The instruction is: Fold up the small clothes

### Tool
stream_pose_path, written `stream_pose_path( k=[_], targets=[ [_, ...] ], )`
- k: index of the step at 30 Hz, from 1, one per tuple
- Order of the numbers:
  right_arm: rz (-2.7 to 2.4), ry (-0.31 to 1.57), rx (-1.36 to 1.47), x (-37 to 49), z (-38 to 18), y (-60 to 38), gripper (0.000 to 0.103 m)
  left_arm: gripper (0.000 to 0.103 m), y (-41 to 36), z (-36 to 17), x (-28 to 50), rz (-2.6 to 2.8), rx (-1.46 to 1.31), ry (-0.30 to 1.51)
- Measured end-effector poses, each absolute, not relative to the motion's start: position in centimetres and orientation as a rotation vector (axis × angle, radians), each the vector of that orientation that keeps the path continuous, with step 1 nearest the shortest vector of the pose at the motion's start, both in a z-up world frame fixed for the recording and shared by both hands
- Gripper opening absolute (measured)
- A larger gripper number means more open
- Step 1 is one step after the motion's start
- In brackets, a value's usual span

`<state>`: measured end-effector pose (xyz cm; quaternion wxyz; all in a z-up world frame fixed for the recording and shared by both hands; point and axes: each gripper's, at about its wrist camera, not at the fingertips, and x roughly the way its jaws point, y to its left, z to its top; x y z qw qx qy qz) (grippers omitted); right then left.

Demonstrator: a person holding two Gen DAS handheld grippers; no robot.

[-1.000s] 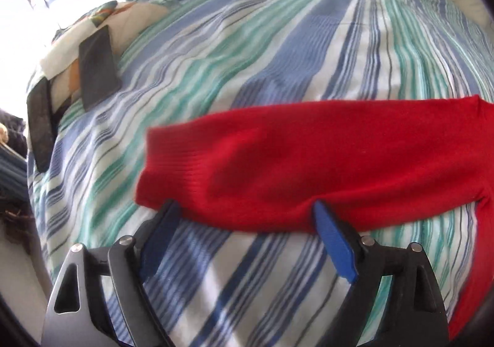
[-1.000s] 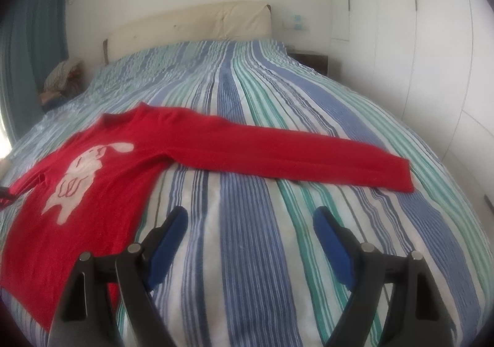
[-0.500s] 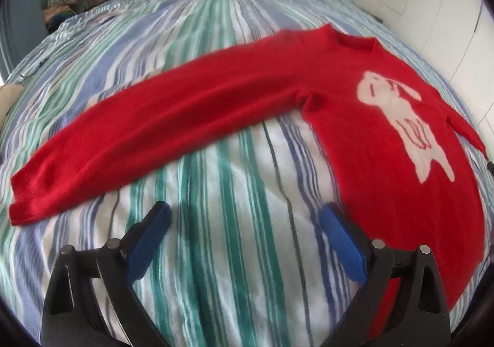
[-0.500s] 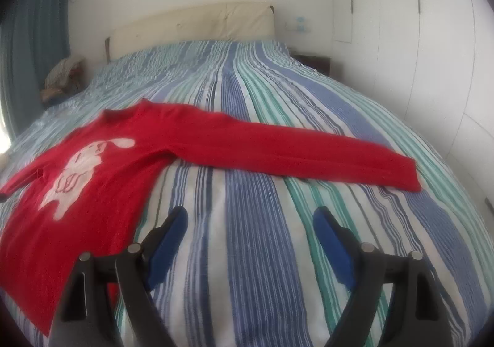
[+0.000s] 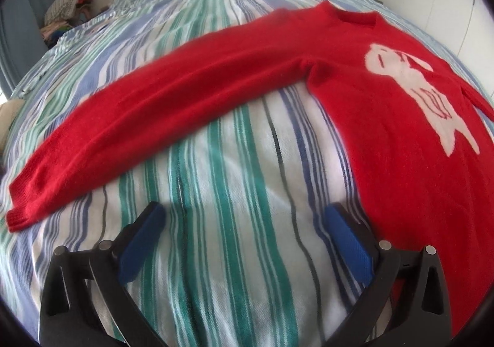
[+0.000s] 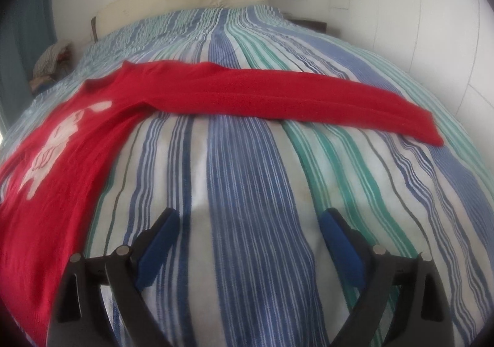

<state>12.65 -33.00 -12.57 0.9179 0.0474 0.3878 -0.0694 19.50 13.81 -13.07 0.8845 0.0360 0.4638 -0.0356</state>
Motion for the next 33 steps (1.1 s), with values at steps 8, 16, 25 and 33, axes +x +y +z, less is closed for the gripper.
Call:
stream_pose_path(
  k=[8,16,25,33],
  targets=[
    [-0.117,0.817,0.125,12.80,-12.86,-33.42,0.099,0.103,13.68,-13.11,19.31,-0.066,0.086,0.953],
    [-0.116,0.825,0.118,12.82,-12.86,-33.17,0.101,0.103,13.65,-13.14,19.32,-0.065,0.088,0.954],
    [-0.118,0.828,0.112,12.87,-12.94,-32.99,0.102,0.103,13.25,-13.05,19.28,-0.051,0.114,0.952],
    [-0.127,0.839,0.096,13.18,-13.03,-32.79,0.102,0.103,13.29,-13.10,19.31,-0.048,0.119,0.952]
  ],
)
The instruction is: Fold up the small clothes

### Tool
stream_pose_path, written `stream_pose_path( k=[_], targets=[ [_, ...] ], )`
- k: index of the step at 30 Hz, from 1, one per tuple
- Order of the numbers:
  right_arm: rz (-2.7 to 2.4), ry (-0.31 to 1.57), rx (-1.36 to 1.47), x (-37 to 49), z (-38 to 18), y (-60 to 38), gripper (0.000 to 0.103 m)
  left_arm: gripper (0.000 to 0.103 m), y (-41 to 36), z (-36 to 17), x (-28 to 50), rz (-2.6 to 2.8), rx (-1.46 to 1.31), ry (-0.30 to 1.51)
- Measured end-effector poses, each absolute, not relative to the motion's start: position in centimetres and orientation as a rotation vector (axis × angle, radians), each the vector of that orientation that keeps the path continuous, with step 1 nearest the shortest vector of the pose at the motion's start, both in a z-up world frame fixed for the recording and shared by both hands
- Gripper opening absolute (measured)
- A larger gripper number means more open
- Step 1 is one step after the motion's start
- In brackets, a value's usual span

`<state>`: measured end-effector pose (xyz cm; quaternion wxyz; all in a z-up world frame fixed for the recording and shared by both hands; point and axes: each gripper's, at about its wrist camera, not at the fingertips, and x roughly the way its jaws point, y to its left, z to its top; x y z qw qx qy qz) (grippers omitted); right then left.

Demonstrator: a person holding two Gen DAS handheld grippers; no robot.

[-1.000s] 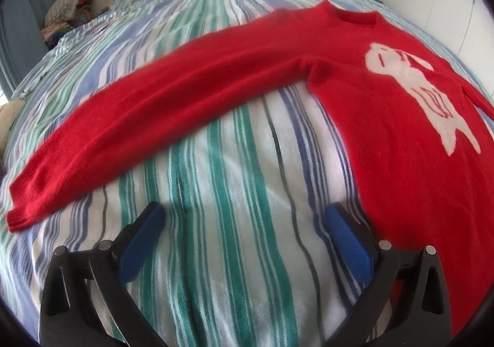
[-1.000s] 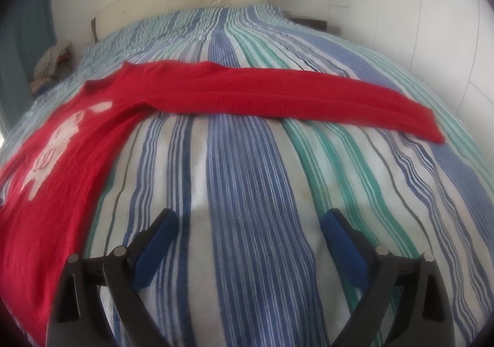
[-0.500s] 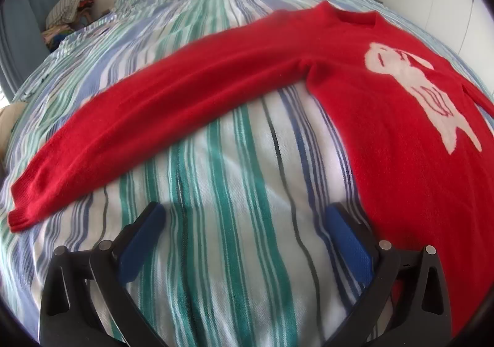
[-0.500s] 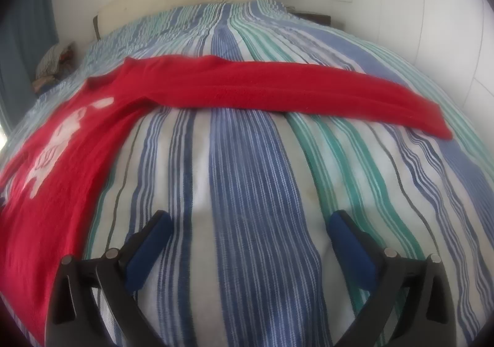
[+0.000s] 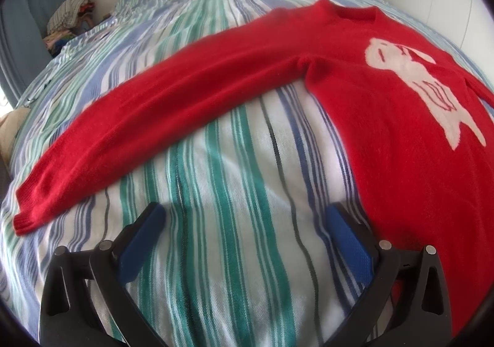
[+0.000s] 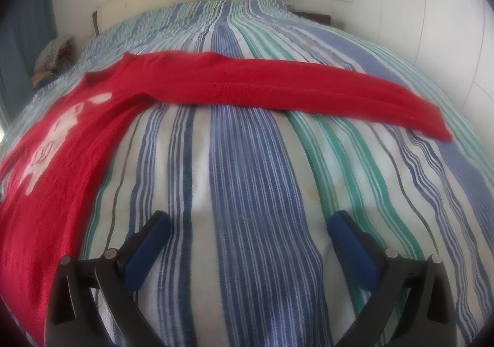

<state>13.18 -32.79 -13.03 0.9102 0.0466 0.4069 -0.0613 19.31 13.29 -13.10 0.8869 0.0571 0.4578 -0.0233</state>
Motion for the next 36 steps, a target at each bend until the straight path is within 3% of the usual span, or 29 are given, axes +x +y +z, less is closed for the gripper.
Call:
stream_pose_path(
  k=[36],
  targets=[
    [-0.133,0.852,0.081,13.48,-13.15,-32.68,0.103,0.103,13.24,-13.08,19.57,-0.050,0.112,0.983]
  ],
)
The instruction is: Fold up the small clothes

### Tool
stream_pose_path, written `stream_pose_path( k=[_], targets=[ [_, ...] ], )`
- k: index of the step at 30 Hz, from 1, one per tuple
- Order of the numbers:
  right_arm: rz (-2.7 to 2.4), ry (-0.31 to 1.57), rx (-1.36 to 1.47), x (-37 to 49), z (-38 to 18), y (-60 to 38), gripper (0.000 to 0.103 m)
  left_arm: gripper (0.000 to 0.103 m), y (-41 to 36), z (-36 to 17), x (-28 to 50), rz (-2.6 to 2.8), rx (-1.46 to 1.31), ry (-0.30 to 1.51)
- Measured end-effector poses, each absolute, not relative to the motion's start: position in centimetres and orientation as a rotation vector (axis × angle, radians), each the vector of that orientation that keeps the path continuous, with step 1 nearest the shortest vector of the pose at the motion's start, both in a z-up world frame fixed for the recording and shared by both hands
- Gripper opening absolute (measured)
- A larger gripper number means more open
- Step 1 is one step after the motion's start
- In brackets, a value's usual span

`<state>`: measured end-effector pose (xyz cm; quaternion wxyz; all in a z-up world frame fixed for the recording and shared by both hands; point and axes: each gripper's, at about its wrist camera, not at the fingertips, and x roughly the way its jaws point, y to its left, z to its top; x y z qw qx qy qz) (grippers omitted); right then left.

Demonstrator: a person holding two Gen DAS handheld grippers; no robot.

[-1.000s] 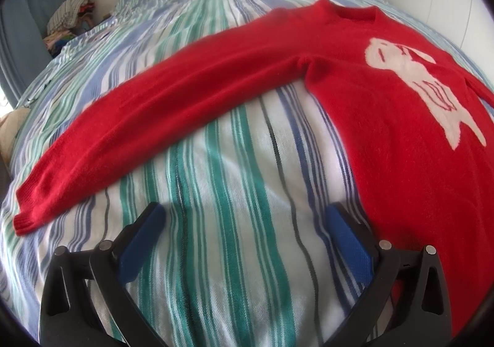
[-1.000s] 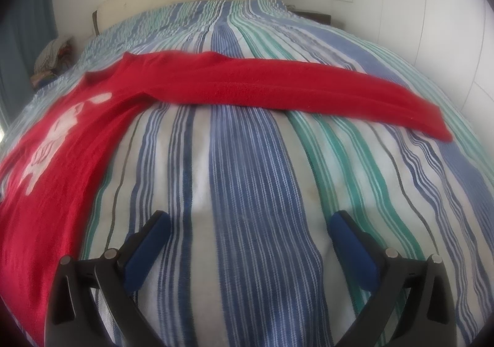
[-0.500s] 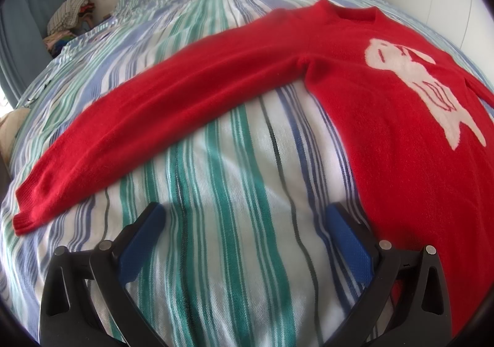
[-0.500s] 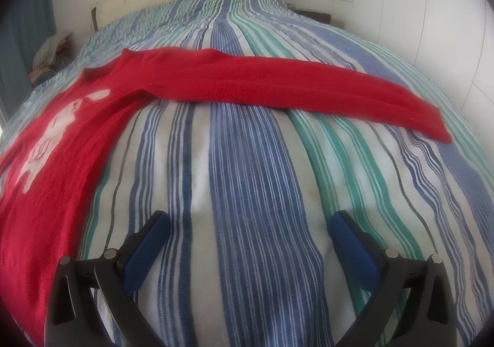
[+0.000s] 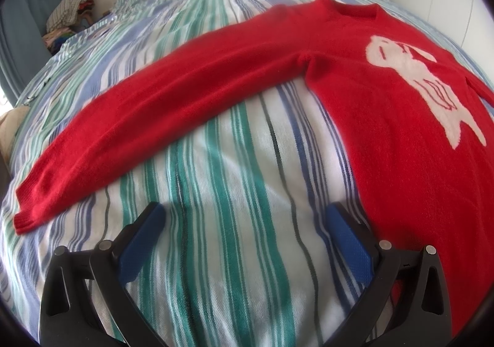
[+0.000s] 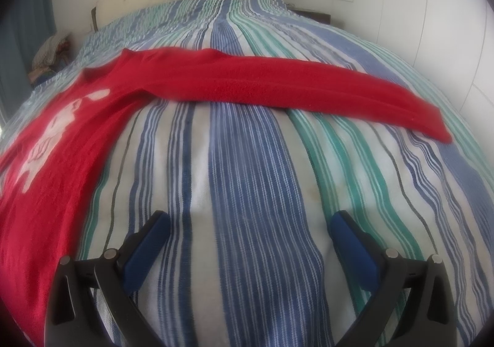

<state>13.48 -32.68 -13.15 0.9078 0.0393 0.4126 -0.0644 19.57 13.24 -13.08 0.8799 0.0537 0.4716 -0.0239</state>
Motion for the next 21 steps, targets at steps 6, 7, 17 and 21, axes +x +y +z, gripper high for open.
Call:
stream_pose_path(
  k=[6,7,17,21],
  targets=[
    [-0.127,0.850,0.089,13.4,-13.2,-32.8,0.103,0.103,13.7,-13.0,20.0,-0.065,0.076,1.020],
    [-0.125,0.850,0.092,13.4,-13.2,-32.8,0.103,0.103,13.8,-12.9,20.0,-0.065,0.076,1.020],
    [-0.109,0.849,0.110,13.2,-13.0,-32.9,0.103,0.102,14.2,-10.0,17.6,-0.005,-0.013,0.926],
    [-0.066,0.789,0.219,12.0,-10.9,-34.6,0.102,0.102,15.0,-6.1,16.1,-0.007,-0.140,0.798]
  ],
)
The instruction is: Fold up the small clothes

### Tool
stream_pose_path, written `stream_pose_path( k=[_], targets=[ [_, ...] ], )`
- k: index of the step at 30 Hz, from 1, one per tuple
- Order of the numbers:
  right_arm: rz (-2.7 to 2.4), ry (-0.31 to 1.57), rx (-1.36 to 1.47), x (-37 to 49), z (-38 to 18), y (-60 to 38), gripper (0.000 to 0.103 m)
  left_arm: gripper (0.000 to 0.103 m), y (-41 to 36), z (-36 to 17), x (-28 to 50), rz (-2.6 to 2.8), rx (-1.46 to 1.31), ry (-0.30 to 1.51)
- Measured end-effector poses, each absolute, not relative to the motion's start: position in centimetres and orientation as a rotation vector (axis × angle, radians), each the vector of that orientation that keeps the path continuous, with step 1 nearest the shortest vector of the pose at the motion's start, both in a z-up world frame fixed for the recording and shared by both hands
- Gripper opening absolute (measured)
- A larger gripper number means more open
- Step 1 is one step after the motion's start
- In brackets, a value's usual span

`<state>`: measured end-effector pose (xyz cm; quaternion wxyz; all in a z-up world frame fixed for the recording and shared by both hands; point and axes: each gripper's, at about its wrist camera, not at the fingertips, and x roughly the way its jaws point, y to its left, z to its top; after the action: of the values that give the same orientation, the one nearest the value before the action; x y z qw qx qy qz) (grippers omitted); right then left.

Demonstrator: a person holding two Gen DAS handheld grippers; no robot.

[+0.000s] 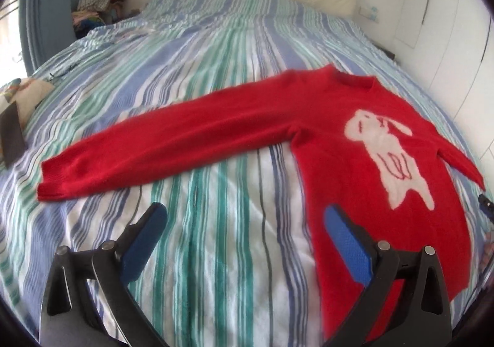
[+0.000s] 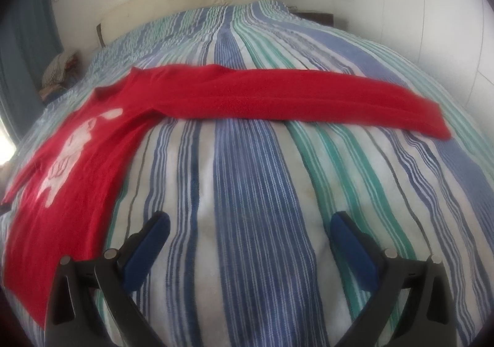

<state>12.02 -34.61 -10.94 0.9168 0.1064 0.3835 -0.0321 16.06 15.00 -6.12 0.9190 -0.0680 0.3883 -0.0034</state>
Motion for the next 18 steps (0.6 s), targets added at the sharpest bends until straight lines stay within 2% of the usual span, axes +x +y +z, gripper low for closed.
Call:
stream_pose_path(
  k=[5,6,9,12,15,18],
  targets=[
    [-0.077,0.583,0.610,10.9,-6.9,-44.0,0.102,0.102,16.0,-5.1,16.3,0.050,-0.145,0.671],
    [-0.089,0.571,0.684,11.0,-6.8,-46.1,0.100,0.102,16.3,-5.6,16.5,0.070,-0.140,0.664],
    [-0.116,0.562,0.900,11.4,-7.9,-51.2,0.080,0.102,17.5,-7.8,16.4,0.103,-0.170,0.686],
    [-0.170,0.594,1.045,11.7,-10.1,-54.0,0.077,0.102,19.1,-9.3,17.1,0.131,-0.260,0.764],
    [-0.250,0.620,1.065,12.4,-11.2,-55.4,0.068,0.102,20.0,-9.5,17.1,0.149,-0.294,0.750],
    [-0.259,0.604,1.097,13.5,-11.9,-56.4,0.065,0.102,20.1,-10.0,17.4,0.154,-0.305,0.767]
  ],
)
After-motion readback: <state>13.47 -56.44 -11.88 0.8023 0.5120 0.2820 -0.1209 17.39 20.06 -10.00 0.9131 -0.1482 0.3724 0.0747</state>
